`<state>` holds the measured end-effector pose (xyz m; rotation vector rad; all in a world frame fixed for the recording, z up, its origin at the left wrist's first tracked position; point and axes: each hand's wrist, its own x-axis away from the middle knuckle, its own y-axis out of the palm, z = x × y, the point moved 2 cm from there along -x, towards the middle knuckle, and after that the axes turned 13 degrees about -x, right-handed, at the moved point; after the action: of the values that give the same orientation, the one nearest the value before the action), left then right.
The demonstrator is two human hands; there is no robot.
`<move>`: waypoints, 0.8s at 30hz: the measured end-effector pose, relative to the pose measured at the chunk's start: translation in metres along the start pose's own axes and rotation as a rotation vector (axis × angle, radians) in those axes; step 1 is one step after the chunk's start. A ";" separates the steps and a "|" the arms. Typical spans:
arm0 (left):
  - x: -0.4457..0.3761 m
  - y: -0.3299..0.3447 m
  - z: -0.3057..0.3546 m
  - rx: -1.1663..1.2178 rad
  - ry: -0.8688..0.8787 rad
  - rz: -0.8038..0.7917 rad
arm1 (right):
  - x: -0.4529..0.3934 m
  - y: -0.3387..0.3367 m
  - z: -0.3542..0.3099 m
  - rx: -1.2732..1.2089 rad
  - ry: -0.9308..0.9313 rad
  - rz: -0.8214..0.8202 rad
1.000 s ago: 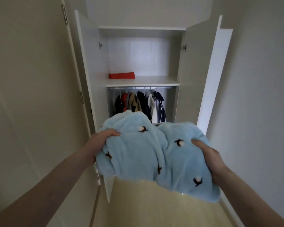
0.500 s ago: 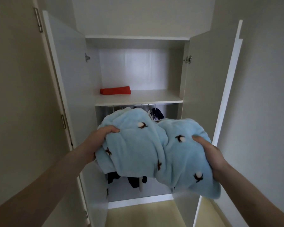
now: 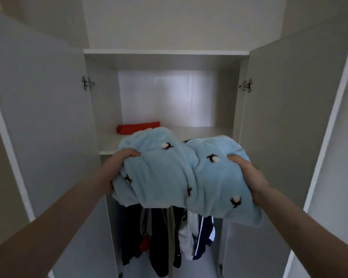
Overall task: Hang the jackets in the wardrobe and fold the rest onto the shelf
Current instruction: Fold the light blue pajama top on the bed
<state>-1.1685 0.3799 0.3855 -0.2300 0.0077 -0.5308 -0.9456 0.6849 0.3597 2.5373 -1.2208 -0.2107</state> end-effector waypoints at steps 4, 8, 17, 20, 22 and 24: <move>-0.068 0.002 0.016 0.030 0.034 0.027 | -0.065 0.023 -0.009 0.004 0.003 -0.032; -0.139 0.003 0.029 0.036 0.055 0.003 | -0.128 0.045 -0.007 -0.007 -0.019 -0.029; -0.293 0.008 0.030 0.009 0.028 -0.104 | -0.254 0.083 0.015 -0.005 -0.001 0.000; -0.332 0.016 0.029 -0.010 0.010 -0.157 | -0.283 0.085 0.022 -0.005 -0.011 0.040; -0.354 0.023 0.030 -0.016 0.011 -0.185 | -0.302 0.084 0.024 -0.009 -0.011 0.055; -0.374 0.030 0.032 -0.015 0.010 -0.205 | -0.322 0.085 0.024 0.008 -0.002 0.073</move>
<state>-1.4743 0.5998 0.3902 -0.2441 -0.0026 -0.7360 -1.2151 0.8813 0.3648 2.4946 -1.3140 -0.1919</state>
